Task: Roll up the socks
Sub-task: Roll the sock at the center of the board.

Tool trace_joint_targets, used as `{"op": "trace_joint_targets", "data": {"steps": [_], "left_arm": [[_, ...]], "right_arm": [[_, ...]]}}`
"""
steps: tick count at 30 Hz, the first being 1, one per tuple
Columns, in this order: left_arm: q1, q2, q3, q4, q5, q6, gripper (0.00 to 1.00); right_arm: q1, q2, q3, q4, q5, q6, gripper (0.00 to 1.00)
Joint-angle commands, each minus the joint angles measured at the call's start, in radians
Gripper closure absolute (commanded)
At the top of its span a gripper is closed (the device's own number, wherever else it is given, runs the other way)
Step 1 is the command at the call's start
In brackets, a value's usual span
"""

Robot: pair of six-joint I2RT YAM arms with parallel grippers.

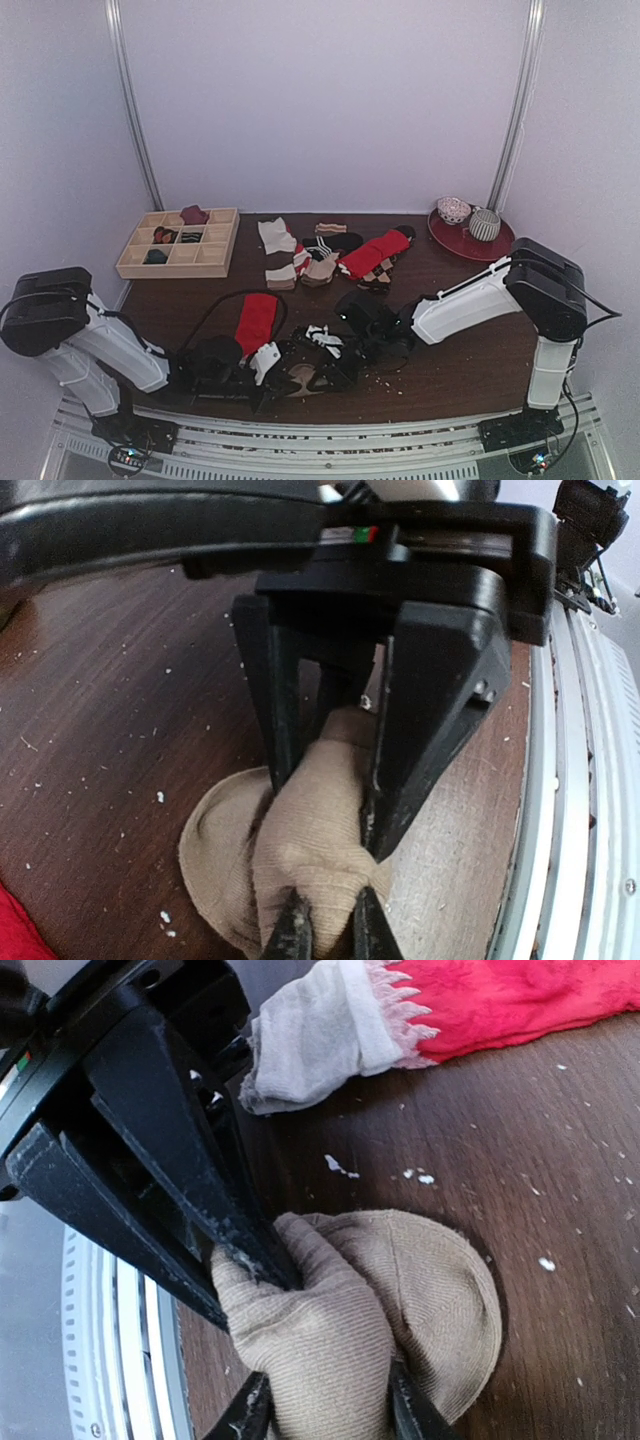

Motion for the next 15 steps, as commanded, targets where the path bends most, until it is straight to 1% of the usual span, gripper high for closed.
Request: {"op": "trace_joint_targets", "data": {"steps": [1, 5, 8, 9, 11, 12, 14, 15], "left_arm": [[-0.009, 0.077, 0.005, -0.117, 0.016, -0.117, 0.97], [-0.009, 0.119, -0.014, -0.116, 0.027, -0.177, 0.97], [-0.009, 0.148, -0.018, -0.108, 0.038, -0.211, 0.97], [-0.009, 0.158, -0.020, -0.102, 0.043, -0.218, 0.97], [-0.009, 0.176, -0.022, -0.092, 0.051, -0.229, 0.97], [-0.009, 0.185, -0.020, -0.090, 0.055, -0.231, 0.97], [-0.009, 0.198, -0.014, -0.093, 0.062, -0.234, 0.97], [-0.009, 0.202, -0.012, -0.096, 0.064, -0.233, 0.97]], "right_arm": [[0.014, 0.034, -0.094, -0.129, 0.197, 0.001, 0.61], [0.014, 0.013, -0.070, -0.083, 0.203, -0.025, 0.58], [0.013, -0.020, -0.086, -0.030, 0.228, -0.053, 0.56], [0.014, -0.051, -0.108, 0.008, 0.246, -0.067, 0.53], [0.015, -0.137, -0.205, 0.131, 0.276, -0.110, 0.41], [0.015, -0.187, -0.249, 0.199, 0.293, -0.131, 0.37], [0.020, -0.281, -0.328, 0.305, 0.328, -0.191, 0.34], [0.029, -0.303, -0.356, 0.337, 0.354, -0.228, 0.33]]}}
